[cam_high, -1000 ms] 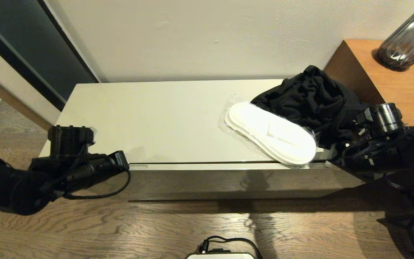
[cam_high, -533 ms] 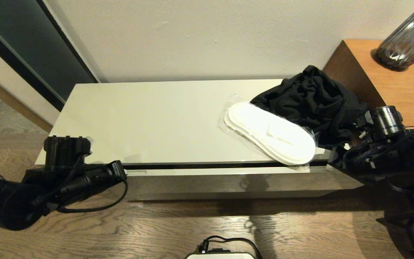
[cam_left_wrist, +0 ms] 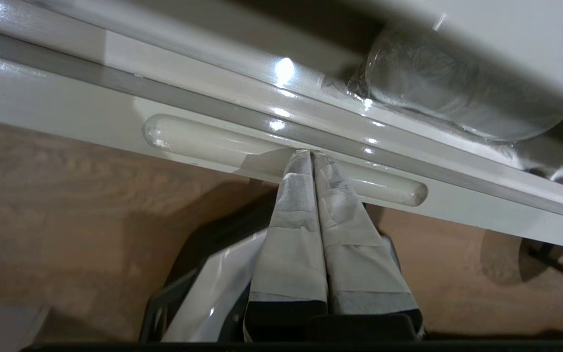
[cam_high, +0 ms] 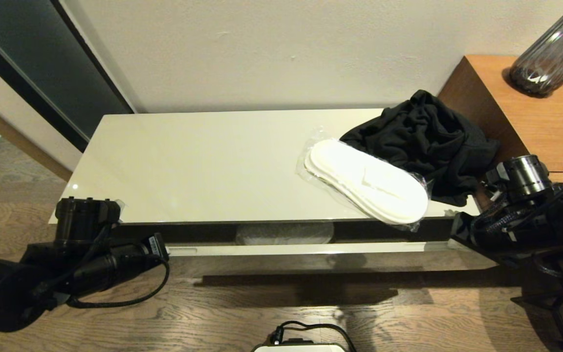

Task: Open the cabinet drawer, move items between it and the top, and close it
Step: Open the drawer

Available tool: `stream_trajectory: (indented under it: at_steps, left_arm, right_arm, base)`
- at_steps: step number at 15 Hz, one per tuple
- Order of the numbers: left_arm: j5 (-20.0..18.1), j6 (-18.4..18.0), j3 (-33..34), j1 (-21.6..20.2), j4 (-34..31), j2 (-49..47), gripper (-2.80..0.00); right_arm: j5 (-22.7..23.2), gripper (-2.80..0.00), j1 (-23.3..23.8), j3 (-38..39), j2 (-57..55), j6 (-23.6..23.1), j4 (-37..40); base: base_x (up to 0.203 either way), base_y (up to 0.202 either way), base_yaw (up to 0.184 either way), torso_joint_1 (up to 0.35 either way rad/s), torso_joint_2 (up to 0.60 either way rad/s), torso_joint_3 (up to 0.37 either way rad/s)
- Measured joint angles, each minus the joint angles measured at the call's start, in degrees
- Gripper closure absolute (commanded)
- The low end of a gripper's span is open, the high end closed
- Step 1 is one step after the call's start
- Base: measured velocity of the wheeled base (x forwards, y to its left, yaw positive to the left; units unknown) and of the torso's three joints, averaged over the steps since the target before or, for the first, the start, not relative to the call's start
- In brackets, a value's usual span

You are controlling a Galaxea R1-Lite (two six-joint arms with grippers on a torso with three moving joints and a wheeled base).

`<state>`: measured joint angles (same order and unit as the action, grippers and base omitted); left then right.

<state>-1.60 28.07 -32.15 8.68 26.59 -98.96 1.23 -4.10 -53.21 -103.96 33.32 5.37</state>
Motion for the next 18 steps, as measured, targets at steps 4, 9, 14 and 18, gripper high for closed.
stream_trajectory:
  at_steps: [4,9,14,18]
  left_arm:
    - [-0.13,0.06,2.92,0.09,0.92,1.98,0.00]
    - [-0.29,-0.11,5.39,0.11,-5.31,5.36,0.00]
    - [-0.66,-0.11,7.56,0.00,-8.97,7.42,0.00]
    - [-1.34,0.01,10.88,0.05,-8.96,9.13,0.00]
  right_arm:
    - [0.00,0.00,0.07,3.36,2.49,-0.20,-1.35]
    - [1.60,0.00,-0.01,6.59,5.50,-0.39,-0.46]
    - [2.23,0.00,-0.17,9.71,7.96,-0.50,0.00]
    - [3.67,0.00,-0.39,12.85,11.12,-0.79,-1.43]
  base:
    - [0.000,0.000,0.000,0.000,0.00,0.000]
    - [0.000,0.000,0.000,0.000,0.00,0.000]
    - [0.000,0.000,0.000,0.000,0.00,0.000]
    - [0.000,0.000,0.000,0.000,0.00,0.000]
